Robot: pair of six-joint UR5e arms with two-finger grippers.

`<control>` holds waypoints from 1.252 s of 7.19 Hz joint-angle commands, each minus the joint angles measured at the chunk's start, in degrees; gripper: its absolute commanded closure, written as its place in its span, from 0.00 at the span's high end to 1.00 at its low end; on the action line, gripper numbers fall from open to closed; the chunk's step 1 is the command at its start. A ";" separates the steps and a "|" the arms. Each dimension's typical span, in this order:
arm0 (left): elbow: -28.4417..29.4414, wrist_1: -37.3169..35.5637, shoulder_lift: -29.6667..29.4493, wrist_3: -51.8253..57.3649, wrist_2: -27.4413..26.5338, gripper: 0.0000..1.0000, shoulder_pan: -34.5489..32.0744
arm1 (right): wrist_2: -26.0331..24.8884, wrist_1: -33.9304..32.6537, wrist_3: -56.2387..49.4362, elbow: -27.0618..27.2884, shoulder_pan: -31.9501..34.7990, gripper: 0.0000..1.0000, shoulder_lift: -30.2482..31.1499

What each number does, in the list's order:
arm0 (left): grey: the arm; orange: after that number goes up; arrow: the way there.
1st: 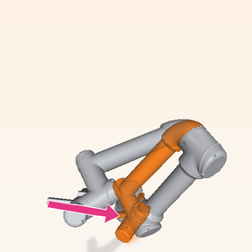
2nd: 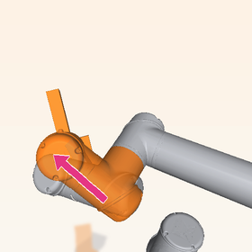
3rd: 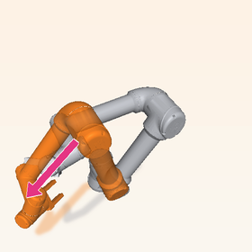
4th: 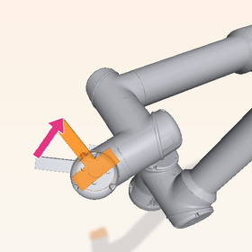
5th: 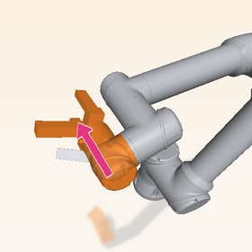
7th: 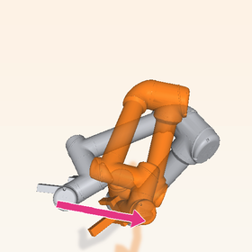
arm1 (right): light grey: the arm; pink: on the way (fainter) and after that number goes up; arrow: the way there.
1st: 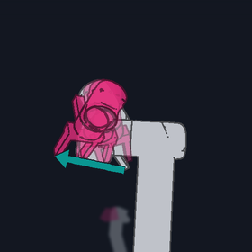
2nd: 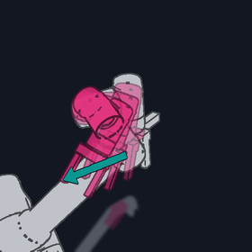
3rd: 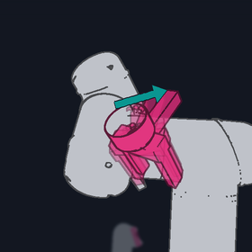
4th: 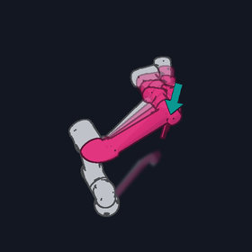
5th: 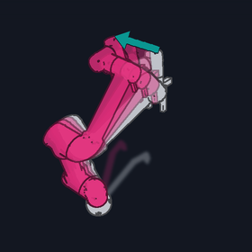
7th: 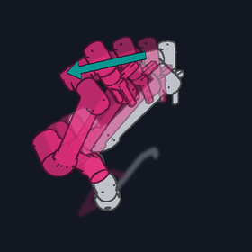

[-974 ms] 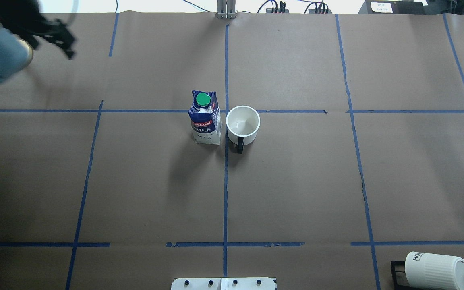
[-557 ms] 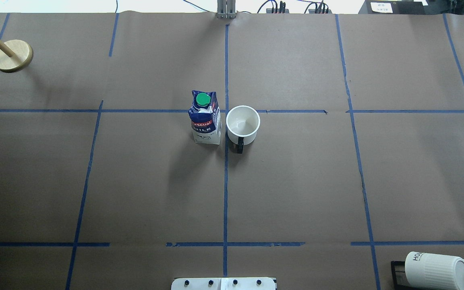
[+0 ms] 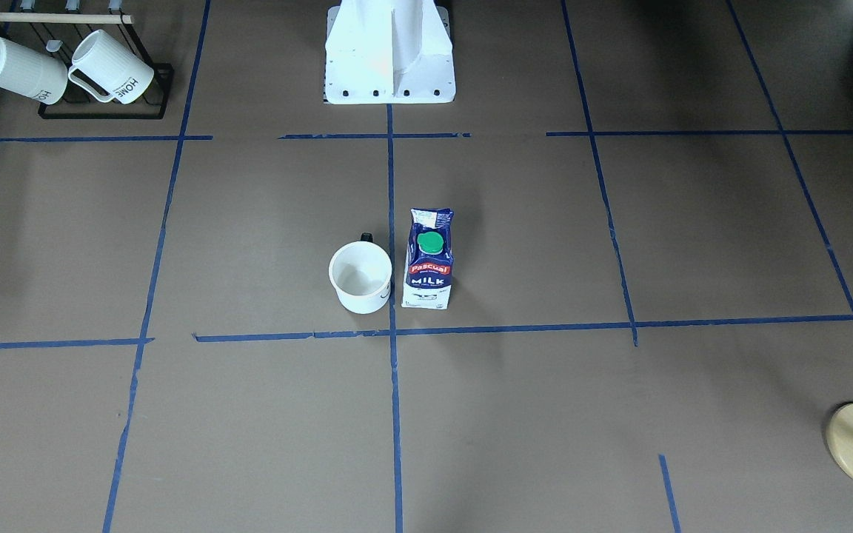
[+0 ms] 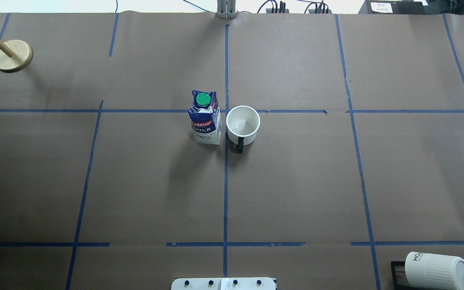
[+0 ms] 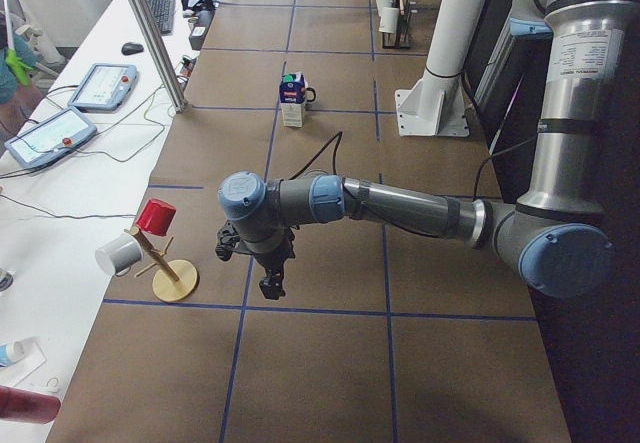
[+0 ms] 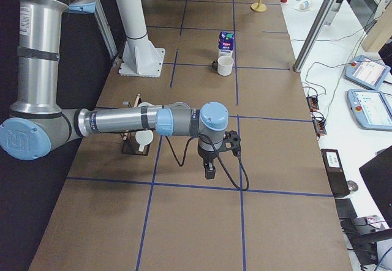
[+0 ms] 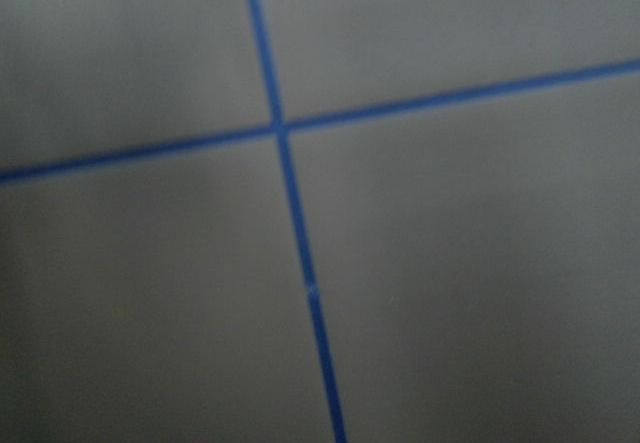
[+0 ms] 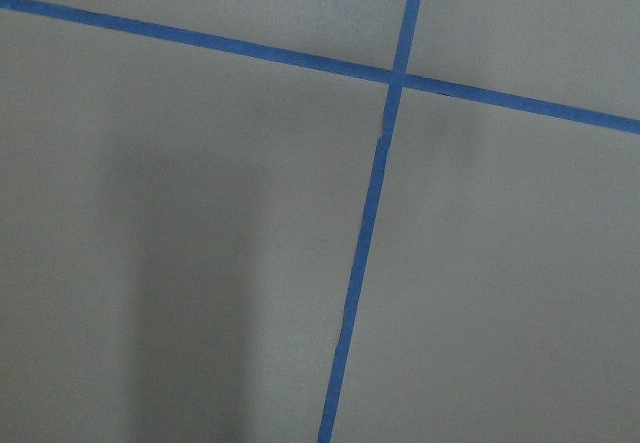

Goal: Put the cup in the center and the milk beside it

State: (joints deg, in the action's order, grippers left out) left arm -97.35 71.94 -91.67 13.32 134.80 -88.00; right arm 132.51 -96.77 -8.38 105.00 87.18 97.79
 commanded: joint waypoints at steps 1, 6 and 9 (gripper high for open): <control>-0.48 6.75 4.54 0.13 0.12 1.00 -0.06 | 0.03 0.00 0.21 0.20 0.01 1.00 0.03; -0.30 11.38 6.86 -0.14 -0.85 1.00 0.02 | 0.12 0.00 0.74 0.38 -0.08 1.00 0.03; -0.74 11.29 6.86 -0.05 -0.76 1.00 0.02 | 0.21 0.00 0.74 0.38 -0.08 1.00 0.03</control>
State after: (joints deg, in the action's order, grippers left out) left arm -97.91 83.26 -84.76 13.24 134.01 -87.98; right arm 132.68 -96.77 -7.65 105.38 87.10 97.77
